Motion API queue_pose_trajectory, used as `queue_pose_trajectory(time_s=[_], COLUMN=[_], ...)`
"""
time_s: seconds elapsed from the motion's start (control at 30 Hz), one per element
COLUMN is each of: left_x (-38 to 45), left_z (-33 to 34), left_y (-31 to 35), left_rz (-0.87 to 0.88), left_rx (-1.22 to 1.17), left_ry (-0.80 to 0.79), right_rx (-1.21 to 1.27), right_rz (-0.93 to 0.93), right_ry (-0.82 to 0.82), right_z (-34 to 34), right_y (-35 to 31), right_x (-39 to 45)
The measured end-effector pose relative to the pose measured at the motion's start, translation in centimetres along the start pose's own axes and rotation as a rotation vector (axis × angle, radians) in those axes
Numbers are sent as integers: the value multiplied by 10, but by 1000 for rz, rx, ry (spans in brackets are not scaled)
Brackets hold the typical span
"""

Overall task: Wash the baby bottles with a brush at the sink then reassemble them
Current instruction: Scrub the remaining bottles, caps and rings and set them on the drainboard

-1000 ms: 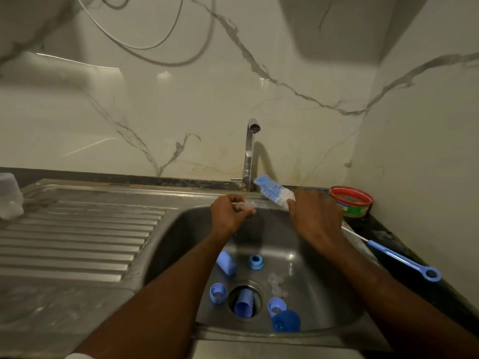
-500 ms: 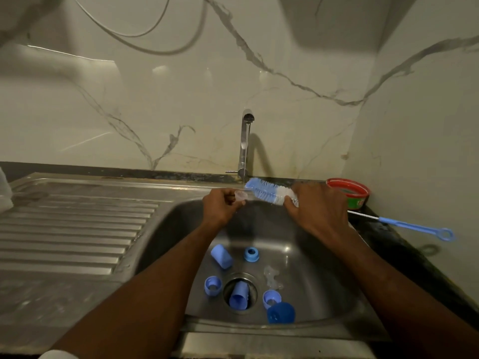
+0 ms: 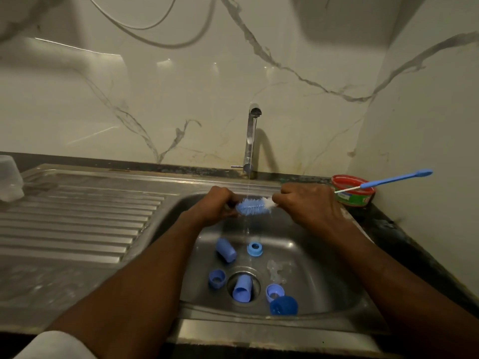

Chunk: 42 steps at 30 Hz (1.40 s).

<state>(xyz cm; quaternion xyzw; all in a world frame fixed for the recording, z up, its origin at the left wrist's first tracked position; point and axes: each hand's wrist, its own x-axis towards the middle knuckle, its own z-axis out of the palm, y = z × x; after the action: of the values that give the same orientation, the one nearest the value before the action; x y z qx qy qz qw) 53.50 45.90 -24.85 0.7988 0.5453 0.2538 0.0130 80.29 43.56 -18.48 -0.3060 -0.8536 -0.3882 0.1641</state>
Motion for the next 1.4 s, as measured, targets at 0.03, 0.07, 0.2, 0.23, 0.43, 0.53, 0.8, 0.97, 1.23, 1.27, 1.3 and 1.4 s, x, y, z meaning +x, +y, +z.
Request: queue_pose_trajectory(time_s=[0.03, 0.07, 0.2, 0.23, 0.43, 0.53, 0.8, 0.97, 1.23, 1.27, 1.3, 1.4], left_x=[-1, 0, 11, 13, 13, 12, 8, 8, 11, 10, 9, 7], left_z=[-1, -2, -2, -1, 12, 15, 3, 1, 16, 16, 15, 10], left_y=[-1, 0, 16, 20, 19, 11, 7, 14, 11, 8, 5, 5], left_rz=[1, 13, 162, 206, 254, 190, 169, 277, 205, 187, 177, 171], left_rx=[28, 56, 163, 197, 141, 74, 103, 192, 140, 113, 85, -3], left_ry=[4, 30, 209, 211, 224, 176, 196, 195, 43, 7, -26, -87], right_rx=[28, 69, 626, 853, 763, 451, -61, 785, 533, 451, 412, 168], right_rz=[14, 78, 725, 871, 683, 298, 102, 558, 449, 353, 289, 109], right_ry=[12, 1, -526, -672, -640, -383, -194, -579, -467, -399, -351, -325], right_z=[2, 1, -8, -13, -4, 6, 18, 4, 14, 18, 19, 20], right_y=[-3, -6, -1, 5, 20, 15, -2, 17, 15, 16, 18, 12], right_x=[1, 2, 13, 17, -4, -16, -3, 1, -6, -10, -12, -11])
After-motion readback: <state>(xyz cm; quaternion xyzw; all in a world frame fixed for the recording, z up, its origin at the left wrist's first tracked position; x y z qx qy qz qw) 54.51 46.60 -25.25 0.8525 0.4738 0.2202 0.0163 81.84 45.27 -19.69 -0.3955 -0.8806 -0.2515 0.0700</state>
